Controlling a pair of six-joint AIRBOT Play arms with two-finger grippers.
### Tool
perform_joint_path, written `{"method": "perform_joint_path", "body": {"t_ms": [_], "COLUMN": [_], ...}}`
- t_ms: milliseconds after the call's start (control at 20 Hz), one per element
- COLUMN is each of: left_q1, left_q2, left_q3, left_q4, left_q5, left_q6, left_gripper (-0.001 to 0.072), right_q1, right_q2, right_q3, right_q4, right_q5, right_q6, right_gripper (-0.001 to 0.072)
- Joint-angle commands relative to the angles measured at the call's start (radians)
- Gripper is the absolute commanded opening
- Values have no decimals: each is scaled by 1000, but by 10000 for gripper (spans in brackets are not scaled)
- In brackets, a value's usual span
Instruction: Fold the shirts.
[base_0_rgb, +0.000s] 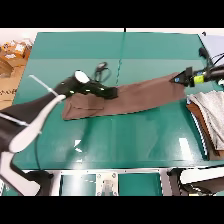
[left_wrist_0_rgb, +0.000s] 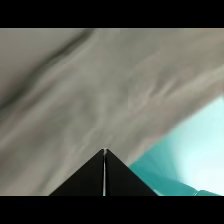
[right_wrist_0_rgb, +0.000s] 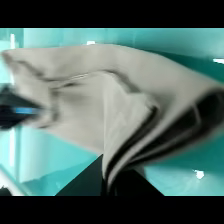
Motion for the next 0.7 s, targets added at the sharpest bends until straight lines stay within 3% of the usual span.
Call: {"method": "perform_joint_path", "body": {"t_ms": [0, 150, 350, 500, 650], "left_q1": [-125, -167, -153, -64, 44], "left_q2": [-161, -263, -271, -271, -249], "left_q3": [167, 277, 305, 417, 583], "left_q4": [1, -2, 10, 96, 372], "left_q5": [17, 7, -101, -342, -567], "left_q6": [-65, -135, -142, -171, -288], "left_gripper": [27, 27, 27, 26, 26], "right_q1": [43, 55, 55, 61, 84], "right_q2": [160, 219, 225, 225, 225], "right_q3": [56, 64, 62, 62, 62], "right_q4": [8, 7, 7, 8, 29], "right_q5": [81, 81, 81, 81, 80], "right_q6": [113, 147, 149, 178, 222], "right_gripper": [13, 12, 13, 13, 13]}}
